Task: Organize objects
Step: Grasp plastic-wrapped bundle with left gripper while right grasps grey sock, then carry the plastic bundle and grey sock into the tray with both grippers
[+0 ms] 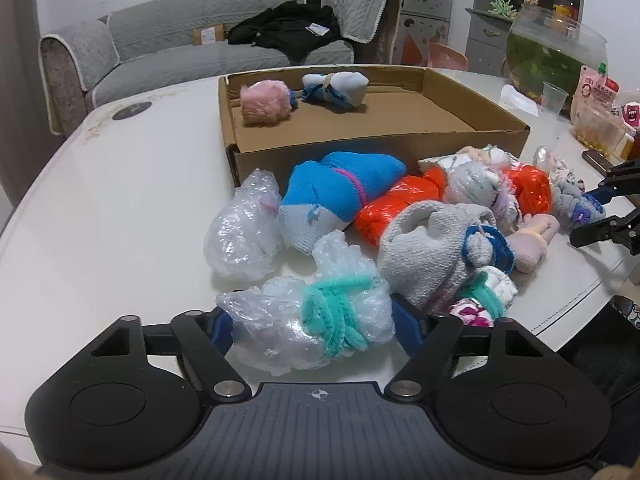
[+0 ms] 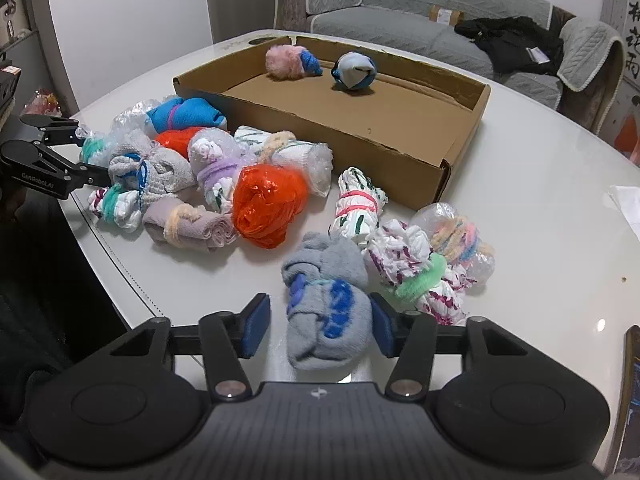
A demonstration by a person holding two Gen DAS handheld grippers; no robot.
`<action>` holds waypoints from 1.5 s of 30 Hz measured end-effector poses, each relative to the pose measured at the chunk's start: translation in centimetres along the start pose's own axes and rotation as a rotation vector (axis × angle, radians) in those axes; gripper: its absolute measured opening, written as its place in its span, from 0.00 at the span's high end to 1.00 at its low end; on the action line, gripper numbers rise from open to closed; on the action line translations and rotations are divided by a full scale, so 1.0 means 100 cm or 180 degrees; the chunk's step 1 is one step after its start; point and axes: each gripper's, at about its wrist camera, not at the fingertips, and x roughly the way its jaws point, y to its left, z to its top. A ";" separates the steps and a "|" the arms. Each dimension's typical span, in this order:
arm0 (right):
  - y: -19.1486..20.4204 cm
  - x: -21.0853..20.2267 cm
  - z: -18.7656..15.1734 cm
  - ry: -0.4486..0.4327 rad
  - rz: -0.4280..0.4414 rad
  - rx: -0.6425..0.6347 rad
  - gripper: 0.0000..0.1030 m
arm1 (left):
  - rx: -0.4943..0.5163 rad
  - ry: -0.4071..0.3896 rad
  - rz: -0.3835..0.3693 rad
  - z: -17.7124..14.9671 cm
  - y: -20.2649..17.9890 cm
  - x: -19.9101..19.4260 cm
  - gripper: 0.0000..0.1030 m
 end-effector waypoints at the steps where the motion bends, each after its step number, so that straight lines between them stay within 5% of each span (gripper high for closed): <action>1: 0.000 -0.001 0.000 -0.0008 0.0013 0.0012 0.60 | 0.0006 0.0002 -0.0003 0.000 -0.001 0.000 0.27; 25: -0.004 -0.030 0.017 -0.0242 0.0171 0.0010 0.66 | -0.0182 -0.0181 -0.0029 0.031 -0.004 -0.038 0.33; 36: -0.014 -0.053 0.064 -0.0600 0.0262 -0.0086 0.66 | -0.0355 -0.0203 0.0067 0.100 0.012 -0.052 0.33; 45: -0.015 -0.040 0.148 -0.0856 0.0298 -0.0320 0.66 | -0.0512 -0.0021 0.0164 0.187 0.017 -0.014 0.32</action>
